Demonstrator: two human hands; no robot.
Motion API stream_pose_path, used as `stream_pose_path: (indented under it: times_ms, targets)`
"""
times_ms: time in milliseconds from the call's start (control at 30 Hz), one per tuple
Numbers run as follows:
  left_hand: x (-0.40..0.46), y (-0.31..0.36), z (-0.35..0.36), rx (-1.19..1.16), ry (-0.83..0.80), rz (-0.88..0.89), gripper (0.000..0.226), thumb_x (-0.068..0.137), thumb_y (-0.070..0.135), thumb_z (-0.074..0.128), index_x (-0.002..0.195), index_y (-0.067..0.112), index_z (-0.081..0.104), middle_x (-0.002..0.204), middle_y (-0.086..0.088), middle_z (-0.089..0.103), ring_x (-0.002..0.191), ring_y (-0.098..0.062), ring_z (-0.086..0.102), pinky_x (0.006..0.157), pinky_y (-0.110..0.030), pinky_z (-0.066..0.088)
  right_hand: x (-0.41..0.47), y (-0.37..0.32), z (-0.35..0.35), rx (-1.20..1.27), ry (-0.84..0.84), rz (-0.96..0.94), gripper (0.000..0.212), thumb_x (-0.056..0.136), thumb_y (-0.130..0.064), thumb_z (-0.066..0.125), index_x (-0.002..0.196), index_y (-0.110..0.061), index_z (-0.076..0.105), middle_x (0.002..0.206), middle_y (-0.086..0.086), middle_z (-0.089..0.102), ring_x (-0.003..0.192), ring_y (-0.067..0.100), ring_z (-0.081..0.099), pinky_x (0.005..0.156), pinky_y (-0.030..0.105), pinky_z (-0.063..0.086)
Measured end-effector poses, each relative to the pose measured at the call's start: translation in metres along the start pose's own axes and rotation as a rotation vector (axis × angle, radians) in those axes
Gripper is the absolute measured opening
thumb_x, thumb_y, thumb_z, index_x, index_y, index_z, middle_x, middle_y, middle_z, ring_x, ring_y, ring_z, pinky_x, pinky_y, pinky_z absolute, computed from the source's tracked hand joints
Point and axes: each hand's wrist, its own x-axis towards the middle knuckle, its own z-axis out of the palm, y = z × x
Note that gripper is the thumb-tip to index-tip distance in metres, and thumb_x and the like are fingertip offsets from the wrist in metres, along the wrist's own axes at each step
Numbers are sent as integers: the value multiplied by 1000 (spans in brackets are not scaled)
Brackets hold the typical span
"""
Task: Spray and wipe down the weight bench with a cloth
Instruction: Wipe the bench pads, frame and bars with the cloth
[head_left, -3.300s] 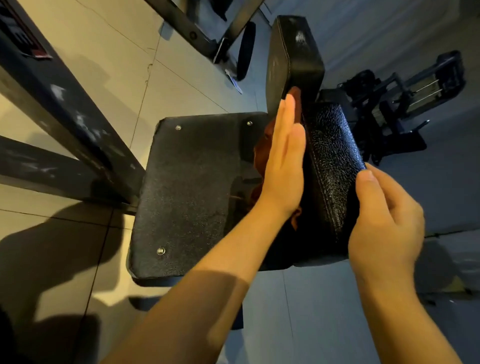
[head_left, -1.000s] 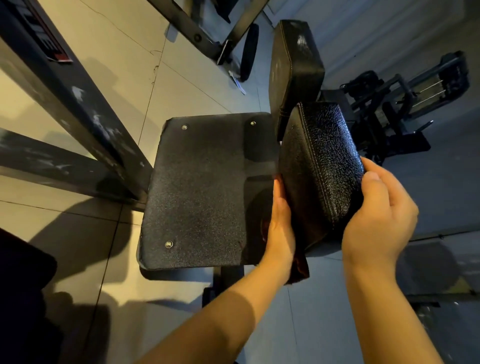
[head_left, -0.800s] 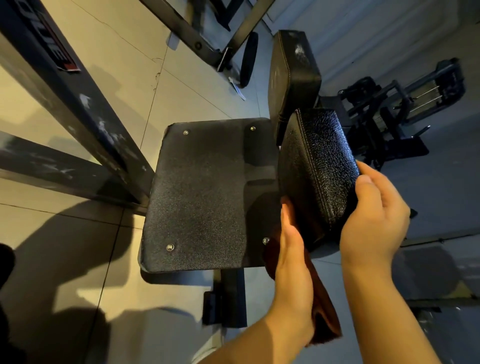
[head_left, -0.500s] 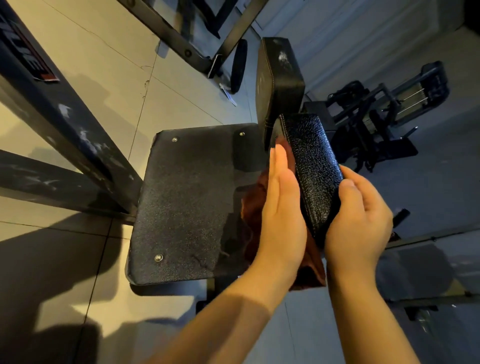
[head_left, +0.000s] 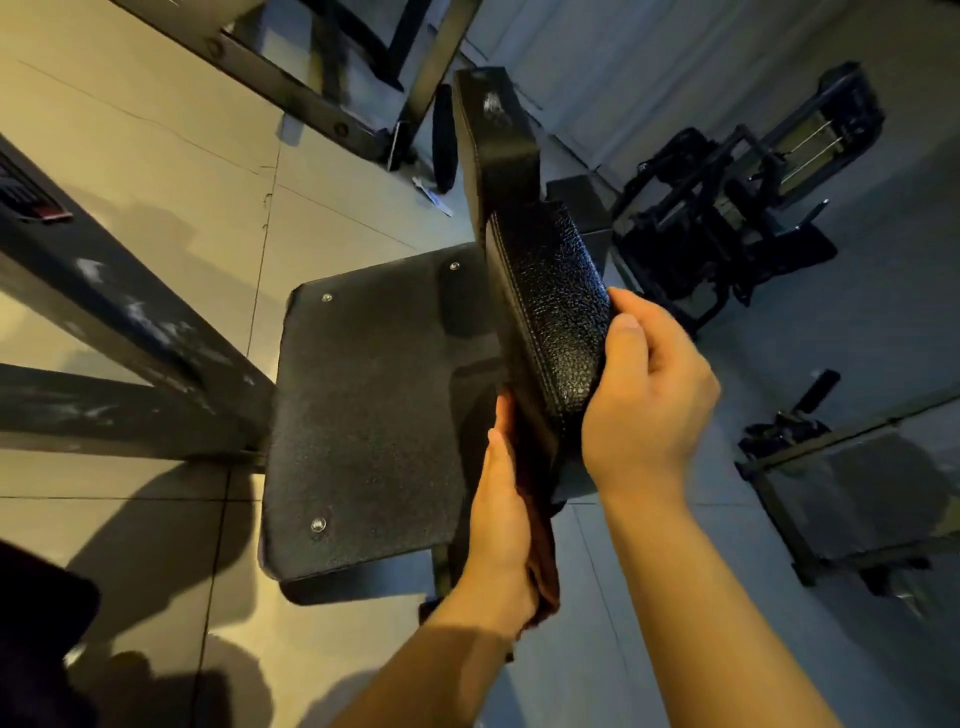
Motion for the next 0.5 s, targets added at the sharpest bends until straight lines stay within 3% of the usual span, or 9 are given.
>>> stream_pose_path:
  times_ms: [100,167,233,300,333,433,500]
  targets:
    - [-40,16,-1,100,-33,79,44,96,49,28,134,42,50,138,20,53,127,-1,47,107,-27,37,0,1,0,-37,-21,-2,37,91,-25,39,108,-13,70,73,-22,55,70,-11,54,58,7,39]
    - [-71,32,-2,171,-57,128,46,95,49,29,135,40,50,137,23,52,127,3,45,108,-24,32,1,-1,-2,-73,-66,49,41,93,-32,37,116,-15,67,83,-15,59,75,-1,55,62,10,39]
    - [-96,49,-5,224,-76,150,42,92,52,31,125,43,56,124,27,60,112,10,54,95,-16,38,5,-2,-7,-112,-166,115,35,100,-33,39,123,-18,61,97,-7,61,83,7,52,62,14,36]
    - [-115,62,-12,263,-94,180,35,93,50,31,115,44,57,101,30,68,88,15,61,77,-10,43,0,-8,-16,-58,-246,132,30,103,-30,40,125,-18,56,108,-7,56,93,7,49,65,6,35]
    - [-128,70,-11,308,-91,206,33,91,50,32,114,45,55,95,31,68,83,15,62,76,-10,43,-9,-13,-23,-23,-235,84,30,103,-29,41,128,-18,54,111,-10,51,98,5,47,70,1,34]
    - [-163,88,-6,367,-115,298,39,85,50,34,117,46,57,108,32,66,101,14,59,88,-11,43,-61,-26,-41,57,-75,-73,30,95,-41,44,118,-25,57,109,-20,48,100,1,49,82,11,42]
    - [-155,96,-1,565,-173,293,37,94,49,37,119,38,61,120,23,65,118,3,55,92,-13,46,-94,-39,-55,302,-158,83,27,87,-55,46,98,-36,62,98,-18,58,92,3,58,74,17,50]
